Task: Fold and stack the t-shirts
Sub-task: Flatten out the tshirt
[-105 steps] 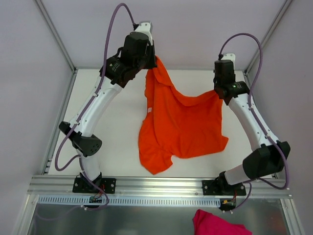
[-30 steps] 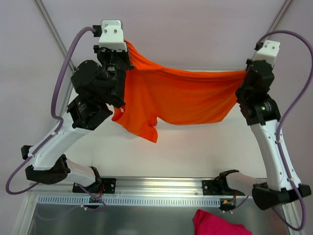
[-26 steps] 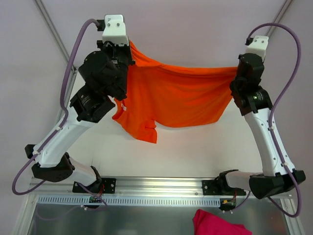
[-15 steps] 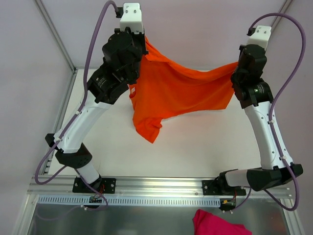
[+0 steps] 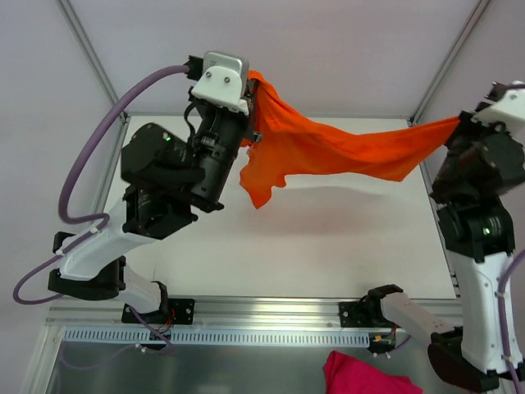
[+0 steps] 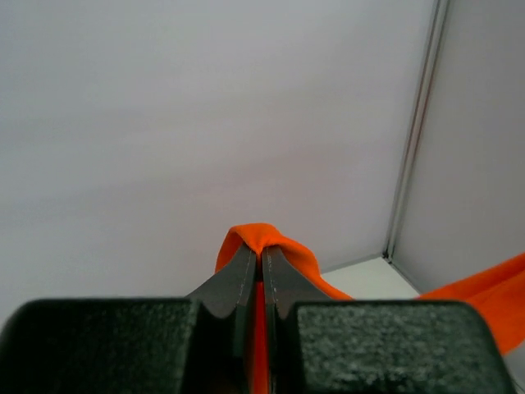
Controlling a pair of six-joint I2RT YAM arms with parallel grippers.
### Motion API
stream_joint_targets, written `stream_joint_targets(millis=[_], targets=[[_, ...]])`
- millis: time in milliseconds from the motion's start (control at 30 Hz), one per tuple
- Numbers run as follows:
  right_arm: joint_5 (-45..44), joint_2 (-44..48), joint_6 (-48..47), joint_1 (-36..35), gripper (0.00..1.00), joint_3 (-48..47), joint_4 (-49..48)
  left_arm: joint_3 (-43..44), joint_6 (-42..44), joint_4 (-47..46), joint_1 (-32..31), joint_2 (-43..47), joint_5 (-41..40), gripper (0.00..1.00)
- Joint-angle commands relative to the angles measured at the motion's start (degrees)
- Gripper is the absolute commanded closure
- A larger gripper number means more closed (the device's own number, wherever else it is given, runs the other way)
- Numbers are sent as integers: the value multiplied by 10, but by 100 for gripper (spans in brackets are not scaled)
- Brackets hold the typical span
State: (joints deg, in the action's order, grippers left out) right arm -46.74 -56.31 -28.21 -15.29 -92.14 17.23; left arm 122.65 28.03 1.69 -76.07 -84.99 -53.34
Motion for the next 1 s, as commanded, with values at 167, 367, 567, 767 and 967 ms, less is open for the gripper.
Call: stream_joint_targets(millis=[167, 367, 567, 767, 967], targets=[[-47, 156, -40, -4, 99, 63, 44, -118, 391, -478, -140, 71, -130, 100], [-77, 206, -70, -4, 99, 74, 61, -156, 432, -536, -188, 85, -157, 100], [-43, 194, -6, -4, 99, 43, 160, -230, 413, -547, -138, 96, -188, 100], [25, 190, 156, -5, 99, 125, 279, -268, -135, 8, -5, 165, -196, 100], [74, 142, 165, -4, 99, 175, 235, -268, -250, 189, 71, 135, -174, 100]])
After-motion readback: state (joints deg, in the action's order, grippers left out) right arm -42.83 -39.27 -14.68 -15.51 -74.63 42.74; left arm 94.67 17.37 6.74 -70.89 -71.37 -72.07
